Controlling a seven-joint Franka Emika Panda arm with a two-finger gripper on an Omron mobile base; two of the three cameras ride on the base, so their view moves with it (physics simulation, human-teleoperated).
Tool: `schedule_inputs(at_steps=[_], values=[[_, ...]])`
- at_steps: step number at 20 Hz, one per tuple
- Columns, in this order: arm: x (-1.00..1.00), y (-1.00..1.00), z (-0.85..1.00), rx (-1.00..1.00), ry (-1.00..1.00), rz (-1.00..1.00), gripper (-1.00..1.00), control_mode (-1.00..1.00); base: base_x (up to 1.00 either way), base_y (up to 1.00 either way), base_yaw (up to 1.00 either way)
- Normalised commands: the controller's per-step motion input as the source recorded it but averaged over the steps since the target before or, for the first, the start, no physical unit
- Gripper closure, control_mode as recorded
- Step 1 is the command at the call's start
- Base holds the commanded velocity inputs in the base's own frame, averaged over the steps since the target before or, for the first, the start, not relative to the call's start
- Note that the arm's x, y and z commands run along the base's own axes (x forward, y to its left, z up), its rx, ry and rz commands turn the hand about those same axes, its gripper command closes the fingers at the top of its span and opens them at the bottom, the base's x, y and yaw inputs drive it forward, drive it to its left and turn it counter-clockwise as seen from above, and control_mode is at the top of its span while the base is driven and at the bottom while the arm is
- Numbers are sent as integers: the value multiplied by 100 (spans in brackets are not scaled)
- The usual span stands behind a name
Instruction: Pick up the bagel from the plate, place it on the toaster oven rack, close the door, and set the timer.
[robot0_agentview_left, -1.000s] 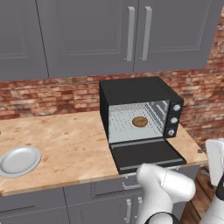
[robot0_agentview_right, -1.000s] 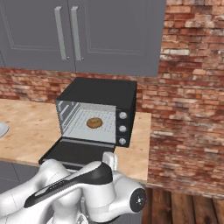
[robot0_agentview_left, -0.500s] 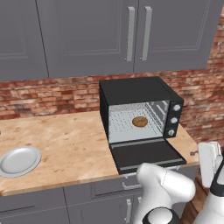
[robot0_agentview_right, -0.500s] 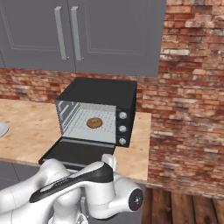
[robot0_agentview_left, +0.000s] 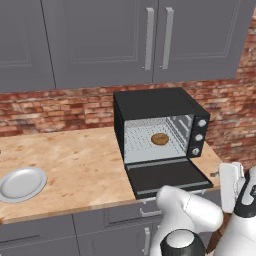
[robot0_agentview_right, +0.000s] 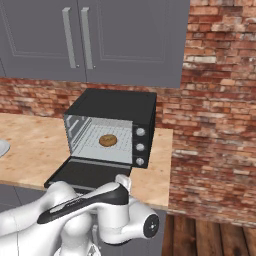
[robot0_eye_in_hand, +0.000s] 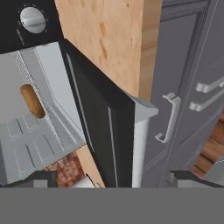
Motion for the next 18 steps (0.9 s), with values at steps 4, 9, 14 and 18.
schedule_inputs(at_steps=[4,9,14,18], values=[[31,0,-16,2,0,0,-100,-100,0,0,0],[21,-2,-20,0,0,0,-100,-100,0,0,0],[11,-9,-25,0,0,0,-100,-100,0,0,0],[11,-9,-22,0,0,0,-100,-100,0,0,0]])
